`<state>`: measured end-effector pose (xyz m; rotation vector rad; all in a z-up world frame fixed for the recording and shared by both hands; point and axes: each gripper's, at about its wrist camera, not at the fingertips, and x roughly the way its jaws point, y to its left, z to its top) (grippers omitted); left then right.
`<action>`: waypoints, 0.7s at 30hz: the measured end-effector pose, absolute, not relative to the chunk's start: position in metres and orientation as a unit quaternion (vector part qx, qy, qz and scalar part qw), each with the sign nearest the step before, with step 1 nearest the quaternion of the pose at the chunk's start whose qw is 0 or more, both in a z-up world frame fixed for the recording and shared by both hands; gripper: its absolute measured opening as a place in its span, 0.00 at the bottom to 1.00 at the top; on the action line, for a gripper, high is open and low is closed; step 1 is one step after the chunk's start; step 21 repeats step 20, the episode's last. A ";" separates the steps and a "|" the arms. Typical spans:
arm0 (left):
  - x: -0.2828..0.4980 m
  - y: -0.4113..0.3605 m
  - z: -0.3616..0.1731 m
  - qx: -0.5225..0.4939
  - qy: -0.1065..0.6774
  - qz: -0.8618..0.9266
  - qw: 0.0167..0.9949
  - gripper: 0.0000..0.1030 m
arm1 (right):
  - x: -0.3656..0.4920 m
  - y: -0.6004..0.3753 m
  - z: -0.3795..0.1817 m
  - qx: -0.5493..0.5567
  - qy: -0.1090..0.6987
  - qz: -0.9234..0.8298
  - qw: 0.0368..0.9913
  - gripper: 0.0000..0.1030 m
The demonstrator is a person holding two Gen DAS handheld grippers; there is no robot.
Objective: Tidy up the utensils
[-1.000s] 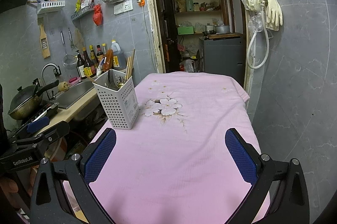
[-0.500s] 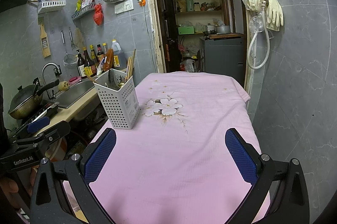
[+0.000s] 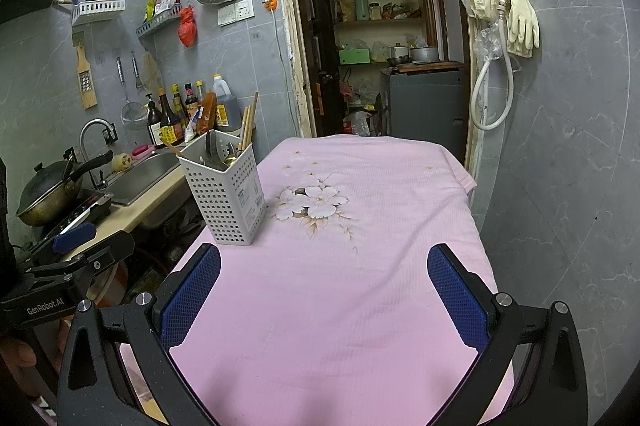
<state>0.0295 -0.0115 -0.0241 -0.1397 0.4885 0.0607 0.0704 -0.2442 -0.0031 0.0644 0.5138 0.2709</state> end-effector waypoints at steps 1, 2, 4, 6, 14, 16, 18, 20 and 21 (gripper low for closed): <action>0.030 -0.012 -0.024 -0.070 0.243 0.029 0.967 1.00 | 0.070 -0.244 -0.003 0.032 0.253 0.133 0.958 0.99; 0.030 -0.012 -0.024 -0.070 0.244 0.028 0.967 1.00 | 0.070 -0.244 -0.003 0.032 0.253 0.133 0.958 0.99; 0.030 -0.013 -0.026 -0.070 0.245 0.027 0.967 1.00 | 0.070 -0.244 -0.003 0.032 0.254 0.133 0.958 0.99; 0.030 -0.012 -0.029 -0.071 0.247 0.027 0.966 1.00 | 0.072 -0.244 -0.004 0.032 0.255 0.133 0.957 0.99; 0.032 -0.012 -0.031 -0.088 0.247 0.026 0.965 1.00 | 0.075 -0.245 -0.008 0.031 0.258 0.133 0.956 0.99; 0.033 -0.013 -0.031 -0.088 0.248 0.029 0.964 1.00 | 0.076 -0.247 -0.010 0.032 0.260 0.133 0.956 0.99; 0.034 -0.013 -0.032 -0.089 0.251 0.031 0.964 1.00 | 0.078 -0.247 -0.013 0.032 0.262 0.133 0.955 0.99; 0.035 -0.015 -0.033 -0.088 0.254 0.034 0.963 1.00 | 0.080 -0.248 -0.014 0.033 0.264 0.132 0.955 0.99; 0.035 -0.015 -0.033 -0.088 0.254 0.034 0.963 1.00 | 0.080 -0.248 -0.014 0.033 0.264 0.132 0.955 0.99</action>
